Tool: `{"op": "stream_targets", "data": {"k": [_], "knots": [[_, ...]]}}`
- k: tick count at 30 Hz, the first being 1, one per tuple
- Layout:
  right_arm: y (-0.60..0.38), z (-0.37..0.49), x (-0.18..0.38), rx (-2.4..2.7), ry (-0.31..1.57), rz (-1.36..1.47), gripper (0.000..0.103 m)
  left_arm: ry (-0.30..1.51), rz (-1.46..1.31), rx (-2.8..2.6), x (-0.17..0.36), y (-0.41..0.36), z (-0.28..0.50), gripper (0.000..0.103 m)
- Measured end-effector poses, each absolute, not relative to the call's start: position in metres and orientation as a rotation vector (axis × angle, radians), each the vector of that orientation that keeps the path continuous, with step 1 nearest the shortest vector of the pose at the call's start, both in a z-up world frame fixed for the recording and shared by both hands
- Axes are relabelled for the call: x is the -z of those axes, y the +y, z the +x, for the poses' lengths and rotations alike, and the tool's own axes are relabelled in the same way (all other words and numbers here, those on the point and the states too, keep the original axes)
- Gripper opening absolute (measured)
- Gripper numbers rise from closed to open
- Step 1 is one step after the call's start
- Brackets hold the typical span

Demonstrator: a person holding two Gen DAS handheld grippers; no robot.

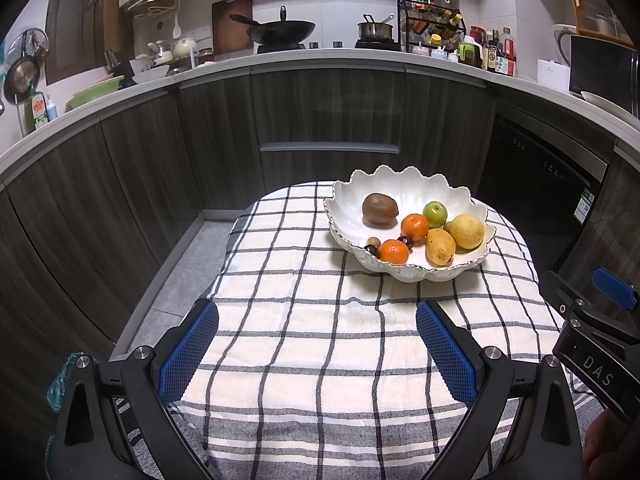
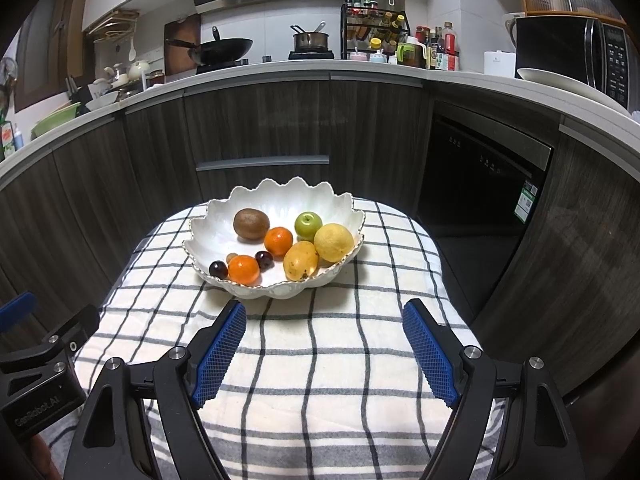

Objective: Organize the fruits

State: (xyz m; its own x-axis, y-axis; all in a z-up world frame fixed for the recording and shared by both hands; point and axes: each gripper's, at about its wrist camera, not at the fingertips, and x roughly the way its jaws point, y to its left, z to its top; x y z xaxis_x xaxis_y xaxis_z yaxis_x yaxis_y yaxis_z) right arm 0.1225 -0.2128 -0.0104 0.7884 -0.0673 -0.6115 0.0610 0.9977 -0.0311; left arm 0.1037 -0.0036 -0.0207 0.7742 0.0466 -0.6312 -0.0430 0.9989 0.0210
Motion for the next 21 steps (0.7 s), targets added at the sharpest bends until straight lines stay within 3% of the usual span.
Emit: {"op": "stream_targets", "data": {"k": [21], "knots": [[-0.2134,0.1251,0.0127,0.076,0.665,0.000,0.081,0.702,0.025,-0.050,0.0258,-0.0086,0.1062,0.101]]}}
